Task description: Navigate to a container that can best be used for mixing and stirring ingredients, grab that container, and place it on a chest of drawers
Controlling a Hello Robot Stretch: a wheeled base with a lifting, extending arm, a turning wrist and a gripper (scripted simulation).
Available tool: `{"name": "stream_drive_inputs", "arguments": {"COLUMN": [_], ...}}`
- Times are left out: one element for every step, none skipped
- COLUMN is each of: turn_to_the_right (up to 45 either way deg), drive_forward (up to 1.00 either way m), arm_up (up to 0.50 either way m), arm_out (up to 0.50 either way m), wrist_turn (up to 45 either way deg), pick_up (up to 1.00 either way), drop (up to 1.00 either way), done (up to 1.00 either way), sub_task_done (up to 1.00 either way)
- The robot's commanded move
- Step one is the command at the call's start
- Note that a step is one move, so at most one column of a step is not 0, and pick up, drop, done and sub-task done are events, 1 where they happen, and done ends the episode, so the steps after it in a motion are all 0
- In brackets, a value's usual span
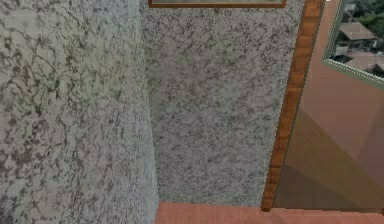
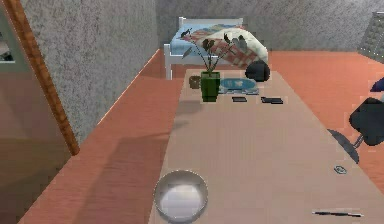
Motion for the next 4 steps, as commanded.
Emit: {"name": "stream_drive_inputs", "arguments": {"turn_to_the_right": [0.0,0.0,0.0,0.0], "drive_forward": [0.00,0.00,0.00,0.00], "arm_up": [0.50,0.38,0.00,0.00], "arm_out": [0.00,0.00,0.06,0.00], "wrist_turn": [0.0,0.0,0.0,45.0], "pick_up": [0.00,0.00,0.00,0.00], "drop": [0.00,0.00,0.00,0.00], "done": [0.00,0.00,0.00,0.00], "sub_task_done": [0.00,0.00,0.00,0.00]}}
